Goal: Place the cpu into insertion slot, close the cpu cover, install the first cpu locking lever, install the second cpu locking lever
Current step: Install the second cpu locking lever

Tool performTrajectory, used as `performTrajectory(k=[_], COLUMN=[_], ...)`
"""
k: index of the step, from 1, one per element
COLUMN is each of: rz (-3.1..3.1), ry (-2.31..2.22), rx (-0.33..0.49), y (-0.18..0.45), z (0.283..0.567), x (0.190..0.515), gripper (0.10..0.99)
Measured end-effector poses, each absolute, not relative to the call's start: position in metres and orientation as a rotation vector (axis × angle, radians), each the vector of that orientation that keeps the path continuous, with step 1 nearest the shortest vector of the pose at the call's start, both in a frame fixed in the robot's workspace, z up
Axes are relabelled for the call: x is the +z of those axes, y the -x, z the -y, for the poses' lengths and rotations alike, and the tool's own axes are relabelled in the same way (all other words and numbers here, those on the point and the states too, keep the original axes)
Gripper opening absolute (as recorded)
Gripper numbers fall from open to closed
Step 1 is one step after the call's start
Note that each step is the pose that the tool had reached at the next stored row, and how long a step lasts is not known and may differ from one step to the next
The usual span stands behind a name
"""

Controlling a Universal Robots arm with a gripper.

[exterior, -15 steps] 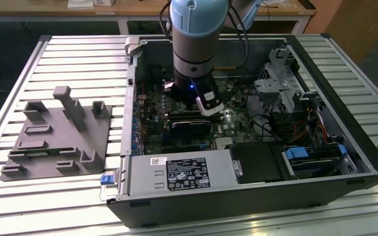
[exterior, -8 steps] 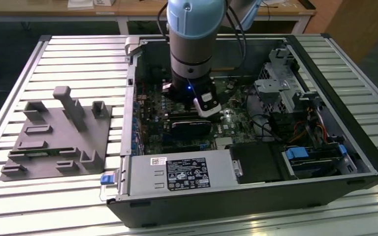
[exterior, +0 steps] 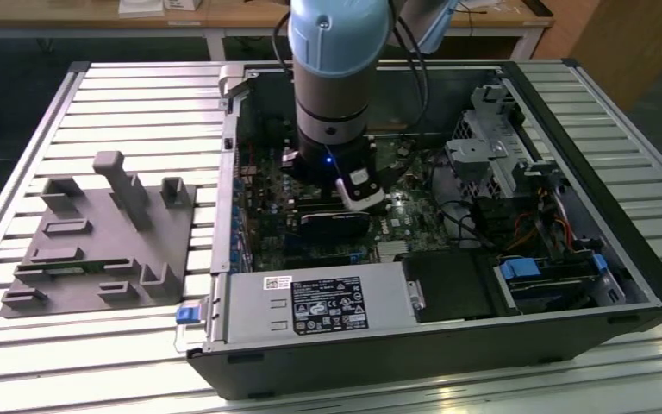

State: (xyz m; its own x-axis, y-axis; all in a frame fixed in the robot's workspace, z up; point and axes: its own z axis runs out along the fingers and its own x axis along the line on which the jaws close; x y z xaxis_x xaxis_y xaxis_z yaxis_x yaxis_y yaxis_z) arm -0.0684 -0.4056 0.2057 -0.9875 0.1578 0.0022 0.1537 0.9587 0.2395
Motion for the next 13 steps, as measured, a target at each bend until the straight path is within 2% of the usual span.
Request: performTrajectory(k=[5, 13], rz=[-3.091, -3.083], ry=[-0.246, -0.247], rx=[0.396, 0.476], y=[0.0743, 0.0765], z=[0.4057, 0.4057], x=[0.2015, 0.1949], gripper=[0.106, 0.106])
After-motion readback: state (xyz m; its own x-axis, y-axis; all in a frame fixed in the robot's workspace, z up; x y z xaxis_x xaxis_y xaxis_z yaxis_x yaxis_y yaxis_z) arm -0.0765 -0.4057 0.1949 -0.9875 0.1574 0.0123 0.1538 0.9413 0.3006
